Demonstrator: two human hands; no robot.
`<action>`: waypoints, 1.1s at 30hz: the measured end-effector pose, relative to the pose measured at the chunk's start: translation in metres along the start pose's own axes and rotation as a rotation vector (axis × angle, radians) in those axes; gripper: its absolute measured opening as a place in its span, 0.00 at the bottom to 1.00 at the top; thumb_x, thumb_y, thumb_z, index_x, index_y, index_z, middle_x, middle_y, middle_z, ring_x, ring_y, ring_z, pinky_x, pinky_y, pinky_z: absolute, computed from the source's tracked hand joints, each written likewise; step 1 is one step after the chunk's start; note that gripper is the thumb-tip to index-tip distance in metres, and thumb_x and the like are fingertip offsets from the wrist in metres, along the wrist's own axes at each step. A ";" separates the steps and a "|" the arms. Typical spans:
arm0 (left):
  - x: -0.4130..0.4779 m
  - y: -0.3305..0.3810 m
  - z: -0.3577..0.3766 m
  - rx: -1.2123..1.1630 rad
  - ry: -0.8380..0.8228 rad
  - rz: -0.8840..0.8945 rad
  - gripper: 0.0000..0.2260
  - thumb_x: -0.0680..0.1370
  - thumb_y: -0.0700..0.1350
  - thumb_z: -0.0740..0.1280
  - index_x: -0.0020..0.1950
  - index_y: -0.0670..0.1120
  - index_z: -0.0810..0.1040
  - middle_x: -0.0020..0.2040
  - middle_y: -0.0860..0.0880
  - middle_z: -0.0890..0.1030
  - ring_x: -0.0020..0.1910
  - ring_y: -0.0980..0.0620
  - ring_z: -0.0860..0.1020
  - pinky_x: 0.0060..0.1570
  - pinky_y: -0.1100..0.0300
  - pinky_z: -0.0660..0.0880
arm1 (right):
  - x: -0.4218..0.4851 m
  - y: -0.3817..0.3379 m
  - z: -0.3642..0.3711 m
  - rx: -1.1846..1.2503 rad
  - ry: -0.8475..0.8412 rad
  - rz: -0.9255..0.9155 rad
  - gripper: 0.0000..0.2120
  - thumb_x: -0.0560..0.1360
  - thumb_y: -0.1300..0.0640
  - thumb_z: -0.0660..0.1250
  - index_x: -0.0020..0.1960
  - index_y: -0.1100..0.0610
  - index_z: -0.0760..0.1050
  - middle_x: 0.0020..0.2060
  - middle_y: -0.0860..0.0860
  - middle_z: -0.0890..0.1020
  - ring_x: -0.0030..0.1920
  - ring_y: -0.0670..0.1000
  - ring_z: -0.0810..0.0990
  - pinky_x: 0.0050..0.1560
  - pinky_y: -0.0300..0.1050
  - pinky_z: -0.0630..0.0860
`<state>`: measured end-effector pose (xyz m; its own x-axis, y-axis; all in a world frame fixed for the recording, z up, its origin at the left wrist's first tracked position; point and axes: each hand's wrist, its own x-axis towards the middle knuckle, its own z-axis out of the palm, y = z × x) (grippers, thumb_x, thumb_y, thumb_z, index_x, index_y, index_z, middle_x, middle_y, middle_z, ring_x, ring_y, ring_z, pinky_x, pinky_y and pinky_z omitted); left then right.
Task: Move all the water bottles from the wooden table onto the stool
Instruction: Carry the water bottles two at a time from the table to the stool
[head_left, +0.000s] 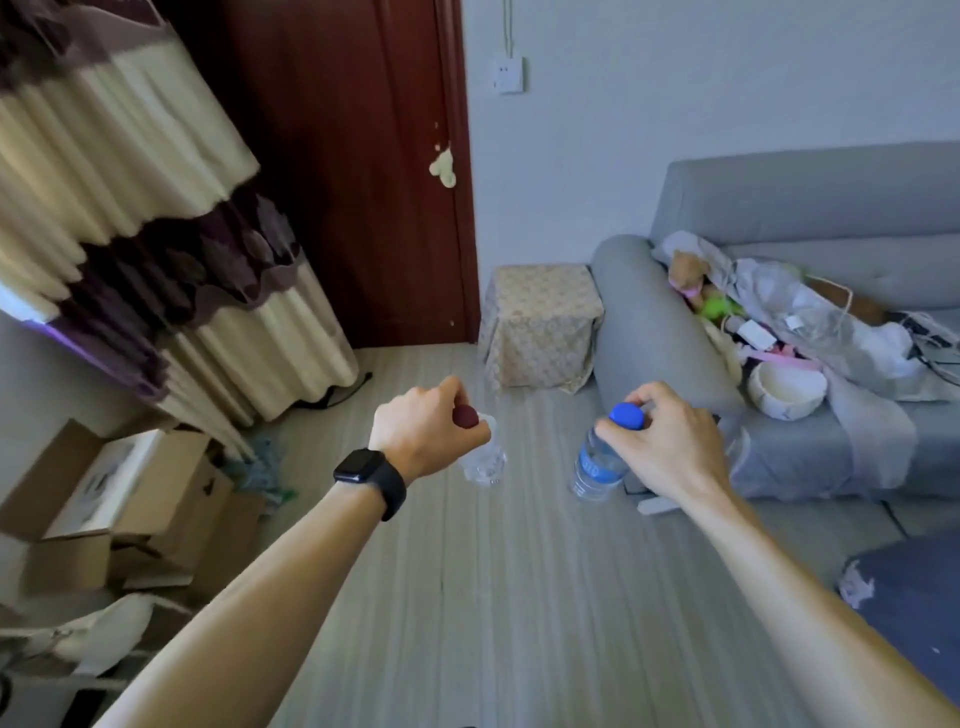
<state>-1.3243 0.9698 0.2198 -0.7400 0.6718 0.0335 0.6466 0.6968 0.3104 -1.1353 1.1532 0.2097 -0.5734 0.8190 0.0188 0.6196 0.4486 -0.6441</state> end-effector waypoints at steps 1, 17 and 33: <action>0.022 0.000 0.000 -0.010 0.006 -0.003 0.12 0.70 0.60 0.65 0.43 0.53 0.72 0.36 0.55 0.78 0.37 0.51 0.78 0.32 0.59 0.67 | 0.021 -0.002 0.002 0.002 0.010 -0.001 0.14 0.64 0.41 0.69 0.42 0.47 0.71 0.36 0.43 0.81 0.42 0.54 0.76 0.39 0.48 0.72; 0.358 -0.020 0.043 -0.077 -0.141 0.063 0.12 0.70 0.61 0.66 0.42 0.54 0.71 0.37 0.55 0.79 0.37 0.53 0.77 0.32 0.59 0.66 | 0.310 -0.025 0.062 -0.060 0.057 0.136 0.13 0.68 0.43 0.68 0.46 0.50 0.75 0.35 0.46 0.81 0.43 0.56 0.79 0.38 0.47 0.71; 0.667 0.054 0.110 -0.227 -0.230 -0.074 0.11 0.72 0.61 0.68 0.45 0.54 0.74 0.37 0.55 0.81 0.35 0.56 0.79 0.31 0.60 0.72 | 0.633 0.025 0.092 0.012 -0.033 0.225 0.15 0.75 0.45 0.66 0.52 0.56 0.70 0.41 0.53 0.79 0.43 0.59 0.77 0.43 0.50 0.72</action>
<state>-1.7625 1.4830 0.1542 -0.7055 0.6785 -0.2046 0.5156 0.6895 0.5087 -1.5326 1.6500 0.1348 -0.4390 0.8857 -0.1513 0.7278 0.2518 -0.6379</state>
